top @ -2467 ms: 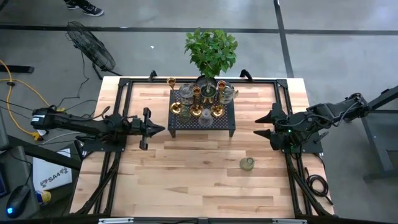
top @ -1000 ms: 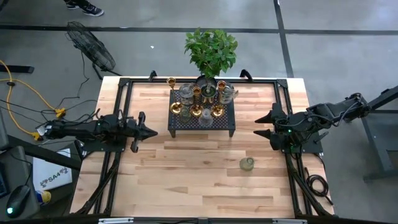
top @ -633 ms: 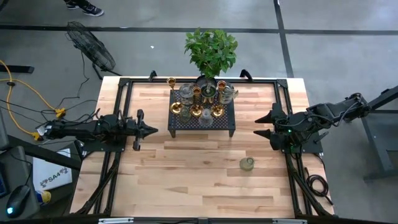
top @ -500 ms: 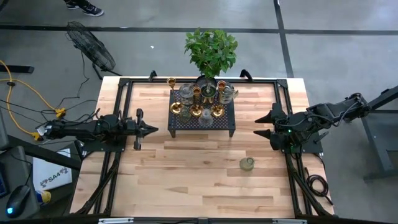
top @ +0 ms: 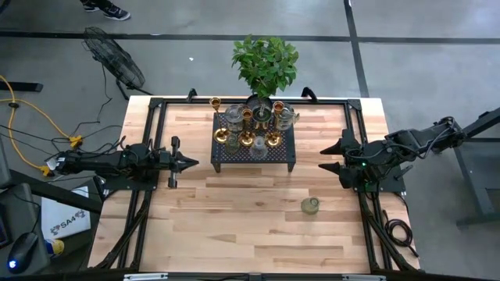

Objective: Pick & Place candle stick holders
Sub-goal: Put the green candle holder on the shelf aligned with the other green and transparent candle holders

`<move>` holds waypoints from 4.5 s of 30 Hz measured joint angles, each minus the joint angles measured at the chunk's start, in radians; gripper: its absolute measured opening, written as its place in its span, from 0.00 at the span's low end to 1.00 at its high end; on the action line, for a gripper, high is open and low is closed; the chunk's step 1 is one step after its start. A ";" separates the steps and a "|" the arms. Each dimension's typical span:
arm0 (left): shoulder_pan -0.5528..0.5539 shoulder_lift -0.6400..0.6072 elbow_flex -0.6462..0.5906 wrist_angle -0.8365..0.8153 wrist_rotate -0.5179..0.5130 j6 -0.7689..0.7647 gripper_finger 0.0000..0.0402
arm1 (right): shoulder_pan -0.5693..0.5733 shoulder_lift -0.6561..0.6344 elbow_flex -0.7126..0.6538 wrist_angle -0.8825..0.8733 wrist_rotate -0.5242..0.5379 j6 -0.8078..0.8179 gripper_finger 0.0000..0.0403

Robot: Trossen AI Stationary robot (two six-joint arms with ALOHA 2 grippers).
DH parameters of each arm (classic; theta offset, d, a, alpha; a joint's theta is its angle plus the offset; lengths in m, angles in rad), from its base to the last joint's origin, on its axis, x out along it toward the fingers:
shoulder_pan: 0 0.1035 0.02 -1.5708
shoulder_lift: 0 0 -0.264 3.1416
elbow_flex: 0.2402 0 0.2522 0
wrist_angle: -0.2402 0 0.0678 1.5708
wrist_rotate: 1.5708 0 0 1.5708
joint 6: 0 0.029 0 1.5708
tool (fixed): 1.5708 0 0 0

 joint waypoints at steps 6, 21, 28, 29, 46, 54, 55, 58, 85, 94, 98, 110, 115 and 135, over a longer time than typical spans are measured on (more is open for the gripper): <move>0.000 0.000 0.000 0.000 0.000 0.000 0.00 | 0.000 0.000 0.000 0.002 0.003 0.000 0.58; 0.000 0.000 0.000 0.000 0.002 -0.003 0.00 | 0.001 0.053 0.000 -0.078 -0.085 0.121 0.58; 0.000 0.000 0.000 0.000 0.002 -0.003 0.00 | 0.036 0.171 0.000 -0.244 -0.121 0.252 0.58; 0.000 0.000 0.000 0.000 0.002 -0.003 0.00 | 0.048 0.187 0.000 -0.258 -0.134 0.268 0.58; 0.000 0.000 0.000 0.000 0.002 -0.002 0.00 | 0.379 0.323 -0.109 -0.332 -0.128 0.743 0.58; 0.000 0.000 0.000 0.000 0.002 -0.002 0.00 | 0.509 0.398 -0.202 -0.047 -0.168 0.617 0.58; 0.000 0.000 0.000 0.000 0.002 -0.002 0.00 | 0.517 0.409 -0.216 -0.012 -0.153 0.608 0.58; 0.000 0.000 0.000 0.000 0.002 -0.002 0.00 | 0.519 0.441 -0.254 0.037 -0.100 0.651 0.58; 0.000 0.000 0.000 0.000 0.002 -0.002 0.00 | 0.552 0.584 -0.331 0.349 0.205 0.528 0.58; 0.000 0.000 0.000 0.000 0.002 -0.002 0.00 | 0.530 0.640 -0.331 0.420 0.301 0.513 0.58; 0.000 0.000 0.000 0.000 0.002 -0.002 0.00 | 0.511 0.659 -0.331 0.440 0.308 0.512 0.58; 0.000 0.000 0.000 0.000 0.002 -0.002 0.00 | 0.511 0.671 -0.331 0.465 0.278 0.513 0.42; 0.000 0.000 0.000 0.000 0.002 -0.002 0.00 | 0.510 0.670 -0.331 0.466 0.278 0.512 0.31; 0.000 0.000 0.000 0.000 0.002 -0.002 0.00 | 0.319 0.625 -0.120 0.454 0.213 0.264 0.30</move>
